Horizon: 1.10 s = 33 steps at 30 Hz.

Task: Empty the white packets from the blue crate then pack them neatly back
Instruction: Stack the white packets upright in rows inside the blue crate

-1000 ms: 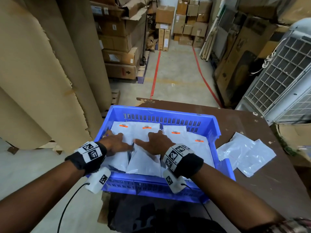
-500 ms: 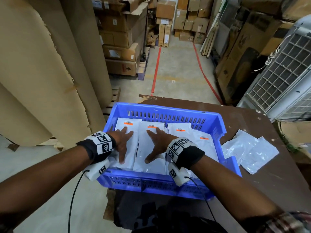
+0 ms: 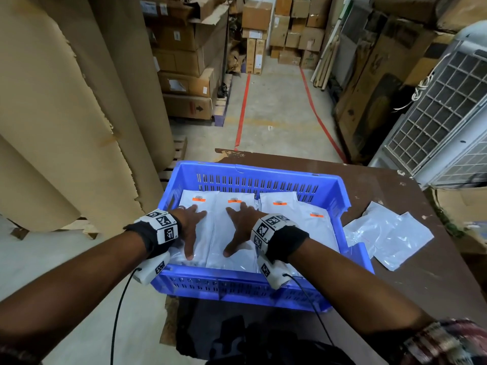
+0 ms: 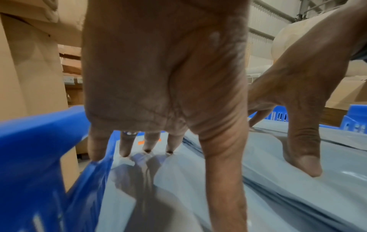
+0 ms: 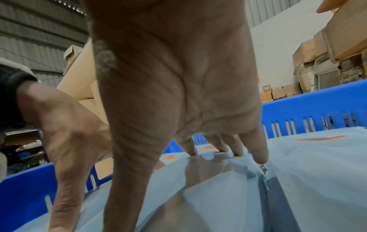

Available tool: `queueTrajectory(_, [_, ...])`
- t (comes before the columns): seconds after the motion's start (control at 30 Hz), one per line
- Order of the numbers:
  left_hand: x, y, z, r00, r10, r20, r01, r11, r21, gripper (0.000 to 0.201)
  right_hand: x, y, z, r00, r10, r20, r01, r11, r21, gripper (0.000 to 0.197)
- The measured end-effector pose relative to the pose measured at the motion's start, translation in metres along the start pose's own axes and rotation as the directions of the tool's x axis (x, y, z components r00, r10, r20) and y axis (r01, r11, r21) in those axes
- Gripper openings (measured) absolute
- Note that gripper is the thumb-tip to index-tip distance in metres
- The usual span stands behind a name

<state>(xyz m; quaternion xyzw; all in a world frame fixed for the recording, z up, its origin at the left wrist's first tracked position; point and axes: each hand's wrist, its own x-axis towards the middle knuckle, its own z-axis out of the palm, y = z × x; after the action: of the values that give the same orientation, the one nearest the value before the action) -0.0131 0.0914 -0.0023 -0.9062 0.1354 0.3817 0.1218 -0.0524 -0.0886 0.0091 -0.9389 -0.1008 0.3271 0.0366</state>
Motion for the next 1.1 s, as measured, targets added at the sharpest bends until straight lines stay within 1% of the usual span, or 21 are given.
queueTrajectory(0.07, [-0.004, 0.003, -0.005, 0.999, -0.017, -0.039, 0.018, 0.999, 0.027, 0.131, -0.004, 0.001, -0.002, 1.0, -0.011, -0.027, 0.011, 1.0, 0.025, 0.119])
queueTrajectory(0.1, [-0.006, 0.005, -0.008, 0.998, -0.018, -0.059, 0.019, 1.0, 0.012, 0.126, -0.006, 0.002, -0.003, 0.999, -0.015, -0.042, 0.017, 0.999, 0.04, 0.114])
queueTrajectory(0.17, [-0.011, 0.009, -0.016, 0.995, 0.0, -0.1, -0.006, 0.998, -0.06, 0.111, -0.008, 0.005, -0.005, 0.998, -0.015, -0.06, 0.02, 0.997, 0.076, 0.104])
queueTrajectory(0.23, [-0.016, 0.012, -0.024, 0.983, 0.015, -0.181, -0.041, 0.989, -0.142, 0.095, -0.013, 0.008, -0.01, 0.996, -0.011, -0.09, 0.021, 0.994, 0.111, 0.095])
queueTrajectory(0.3, [-0.02, 0.017, -0.032, 0.961, 0.02, -0.274, -0.092, 0.963, -0.252, 0.084, -0.019, 0.016, -0.016, 0.99, -0.014, -0.138, 0.033, 0.99, 0.137, 0.088])
queueTrajectory(0.4, [-0.028, 0.032, -0.044, 0.929, 0.066, -0.364, -0.203, 0.914, -0.352, 0.067, -0.037, 0.043, -0.027, 0.985, -0.02, -0.173, 0.055, 0.979, 0.196, 0.085])
queueTrajectory(0.47, [-0.032, 0.047, -0.051, 0.904, 0.091, -0.417, -0.268, 0.881, -0.39, 0.059, -0.051, 0.068, -0.032, 0.981, 0.008, -0.196, 0.043, 0.966, 0.256, 0.081])
queueTrajectory(0.53, [-0.032, 0.066, -0.057, 0.883, 0.111, -0.457, -0.322, 0.851, -0.416, 0.054, -0.067, 0.097, -0.035, 0.975, 0.057, -0.213, 0.015, 0.946, 0.323, 0.075])
queueTrajectory(0.67, [-0.032, 0.11, -0.073, 0.854, 0.167, -0.492, -0.418, 0.785, -0.458, 0.043, -0.103, 0.162, -0.039, 0.957, 0.135, -0.255, -0.017, 0.908, 0.418, 0.064])
queueTrajectory(0.73, [-0.034, 0.136, -0.083, 0.836, 0.184, -0.516, -0.464, 0.739, -0.489, 0.041, -0.121, 0.194, -0.035, 0.942, 0.186, -0.278, -0.038, 0.885, 0.464, 0.062])
queueTrajectory(0.8, [-0.035, 0.166, -0.092, 0.811, 0.208, -0.547, -0.517, 0.693, -0.502, 0.039, -0.139, 0.223, -0.029, 0.927, 0.227, -0.299, -0.035, 0.846, 0.532, 0.06])
queueTrajectory(0.9, [-0.037, 0.214, -0.105, 0.779, 0.249, -0.576, -0.58, 0.636, -0.509, 0.035, -0.164, 0.265, -0.013, 0.916, 0.251, -0.313, -0.014, 0.799, 0.601, 0.053])
queueTrajectory(0.97, [-0.037, 0.249, -0.11, 0.771, 0.265, -0.579, -0.602, 0.603, -0.524, 0.032, -0.174, 0.293, 0.002, 0.909, 0.284, -0.305, -0.022, 0.764, 0.645, 0.05])
queueTrajectory(1.03, [-0.034, 0.284, -0.115, 0.77, 0.3, -0.563, -0.618, 0.566, -0.545, 0.029, -0.179, 0.319, 0.019, 0.906, 0.302, -0.296, -0.04, 0.759, 0.65, 0.048])
queueTrajectory(1.1, [-0.03, 0.32, -0.119, 0.769, 0.34, -0.541, -0.63, 0.546, -0.553, 0.028, -0.179, 0.347, 0.038, 0.907, 0.325, -0.268, -0.069, 0.742, 0.667, 0.051])
